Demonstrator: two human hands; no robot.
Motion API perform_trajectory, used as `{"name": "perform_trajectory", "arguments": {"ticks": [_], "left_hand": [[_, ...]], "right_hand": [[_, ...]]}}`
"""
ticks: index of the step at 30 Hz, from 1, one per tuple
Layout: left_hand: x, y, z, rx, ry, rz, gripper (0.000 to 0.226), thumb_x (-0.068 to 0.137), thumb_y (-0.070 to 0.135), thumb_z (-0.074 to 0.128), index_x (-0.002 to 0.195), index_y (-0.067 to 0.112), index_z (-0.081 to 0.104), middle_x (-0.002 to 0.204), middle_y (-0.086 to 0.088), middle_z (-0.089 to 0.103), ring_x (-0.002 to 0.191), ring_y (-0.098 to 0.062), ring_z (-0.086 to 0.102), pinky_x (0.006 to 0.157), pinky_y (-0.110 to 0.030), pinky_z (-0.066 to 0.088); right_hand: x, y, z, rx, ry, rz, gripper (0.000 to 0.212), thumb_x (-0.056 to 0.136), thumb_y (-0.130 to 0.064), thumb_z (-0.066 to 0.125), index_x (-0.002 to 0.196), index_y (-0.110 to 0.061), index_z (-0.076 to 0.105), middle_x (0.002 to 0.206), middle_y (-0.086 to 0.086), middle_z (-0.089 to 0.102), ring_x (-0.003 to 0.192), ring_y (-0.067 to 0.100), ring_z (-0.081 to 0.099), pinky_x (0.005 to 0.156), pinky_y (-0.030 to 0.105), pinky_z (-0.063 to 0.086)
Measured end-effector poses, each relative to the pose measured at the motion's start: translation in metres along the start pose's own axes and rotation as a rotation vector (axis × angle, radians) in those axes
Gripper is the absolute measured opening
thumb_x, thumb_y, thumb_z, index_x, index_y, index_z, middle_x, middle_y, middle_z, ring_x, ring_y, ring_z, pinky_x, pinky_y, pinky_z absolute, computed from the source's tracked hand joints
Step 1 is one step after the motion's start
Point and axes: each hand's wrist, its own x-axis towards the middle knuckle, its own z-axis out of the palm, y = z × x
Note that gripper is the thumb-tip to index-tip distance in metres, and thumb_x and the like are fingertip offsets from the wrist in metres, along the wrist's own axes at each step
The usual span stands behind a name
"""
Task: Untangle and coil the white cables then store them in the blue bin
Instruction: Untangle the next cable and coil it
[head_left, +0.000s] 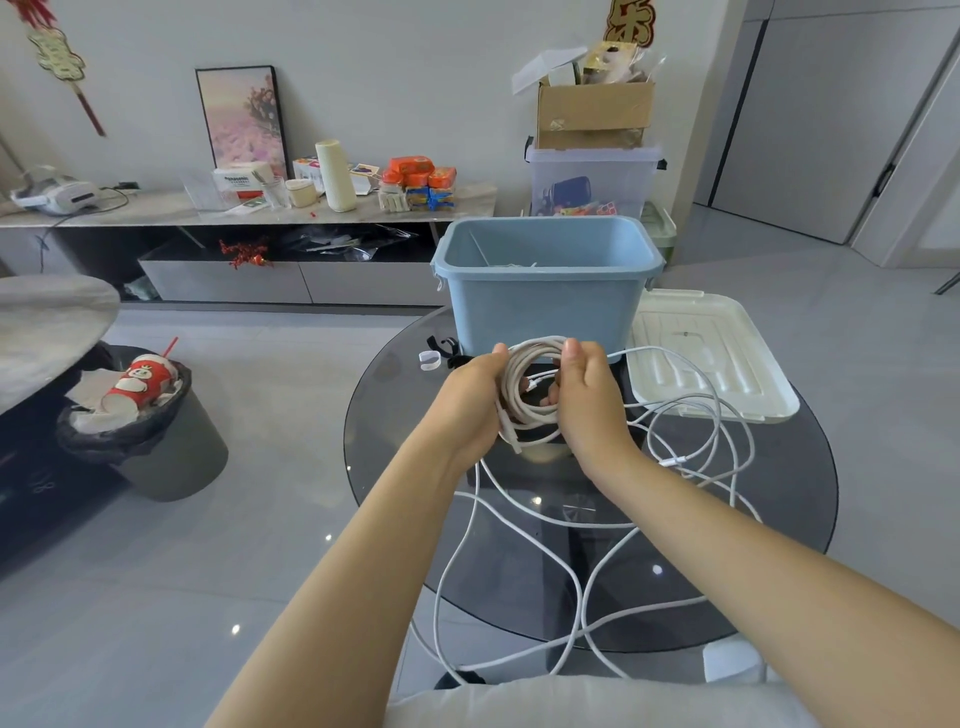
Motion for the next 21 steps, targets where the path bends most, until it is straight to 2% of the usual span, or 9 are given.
{"name": "perform_trajectory", "arguments": {"ticks": [3,7,10,12,14,16,17,19,21], "left_hand": [[-0.001,0.002,-0.003,-0.003,-0.047,0.002,0.034,0.103,0.009,0.031,0.088,0.001,0.061,0.062,-0.001,0.068,0.056,-0.008,0.065,0.058,-0.02,0.054],[0.006,-0.002,-0.013,0.141,0.142,0.029,0.02,0.097,0.009,0.048,0.104,0.0,0.066,0.08,-0.005,0.069,0.068,-0.014,0.065,0.062,-0.02,0.056],[0.01,0.0,-0.02,0.266,0.226,0.177,0.015,0.094,0.014,0.058,0.1,0.008,0.07,0.083,0.001,0.069,0.075,-0.011,0.064,0.073,-0.022,0.055],[0.008,0.004,-0.018,0.42,0.211,0.246,0.017,0.092,0.02,0.06,0.105,0.016,0.07,0.088,0.012,0.067,0.081,0.0,0.061,0.076,-0.016,0.05],[0.007,0.006,-0.014,0.469,0.183,0.251,0.02,0.091,0.021,0.061,0.109,0.016,0.07,0.074,0.02,0.063,0.068,0.008,0.058,0.064,-0.007,0.044],[0.007,0.006,-0.014,0.433,0.168,0.225,0.018,0.09,0.019,0.064,0.105,0.013,0.071,0.051,0.017,0.054,0.046,0.004,0.051,0.054,-0.009,0.041],[0.007,0.006,-0.016,0.43,0.176,0.214,0.016,0.088,0.02,0.066,0.1,0.013,0.072,0.048,0.013,0.05,0.043,0.001,0.046,0.054,-0.013,0.041],[0.009,0.006,-0.02,0.439,0.194,0.19,0.013,0.084,0.025,0.072,0.09,0.014,0.074,0.052,0.007,0.05,0.044,-0.004,0.044,0.055,-0.018,0.041],[0.009,0.006,-0.021,0.438,0.208,0.176,0.018,0.078,0.026,0.077,0.089,0.012,0.074,0.058,0.002,0.056,0.046,-0.004,0.048,0.054,-0.017,0.043]], "right_hand": [[0.002,0.002,-0.002,-0.013,-0.003,0.031,0.028,0.102,-0.036,0.027,0.098,-0.015,0.045,0.07,-0.004,0.05,0.062,0.011,0.05,0.061,0.028,0.039],[0.007,0.004,-0.008,-0.12,-0.069,0.033,0.029,0.101,-0.037,0.029,0.098,-0.016,0.048,0.073,-0.004,0.052,0.067,0.014,0.052,0.069,0.03,0.041],[0.006,0.008,-0.009,-0.17,-0.237,-0.023,0.027,0.101,-0.035,0.035,0.081,-0.023,0.049,0.066,-0.004,0.05,0.06,0.012,0.05,0.064,0.029,0.04],[0.003,0.01,-0.007,-0.192,-0.369,-0.049,0.026,0.1,-0.034,0.039,0.077,-0.025,0.049,0.06,-0.004,0.049,0.052,0.011,0.048,0.061,0.029,0.04],[0.001,0.01,-0.005,-0.156,-0.454,-0.053,0.02,0.099,-0.033,0.042,0.09,-0.024,0.057,0.055,-0.007,0.049,0.049,0.011,0.047,0.059,0.029,0.04],[0.001,0.009,-0.005,-0.095,-0.506,-0.042,0.023,0.099,-0.033,0.044,0.108,-0.02,0.06,0.053,-0.007,0.047,0.049,0.012,0.046,0.055,0.027,0.039],[0.0,0.01,-0.005,-0.06,-0.525,-0.035,0.025,0.099,-0.034,0.045,0.111,-0.019,0.061,0.053,-0.005,0.045,0.05,0.013,0.045,0.054,0.026,0.039],[0.0,0.012,-0.005,0.022,-0.535,-0.013,0.025,0.097,-0.034,0.048,0.108,-0.018,0.064,0.054,-0.002,0.043,0.048,0.013,0.043,0.052,0.027,0.038],[0.0,0.014,-0.003,0.126,-0.505,0.038,0.023,0.096,-0.033,0.052,0.102,-0.017,0.067,0.052,-0.004,0.041,0.046,0.012,0.039,0.049,0.028,0.037]]}}
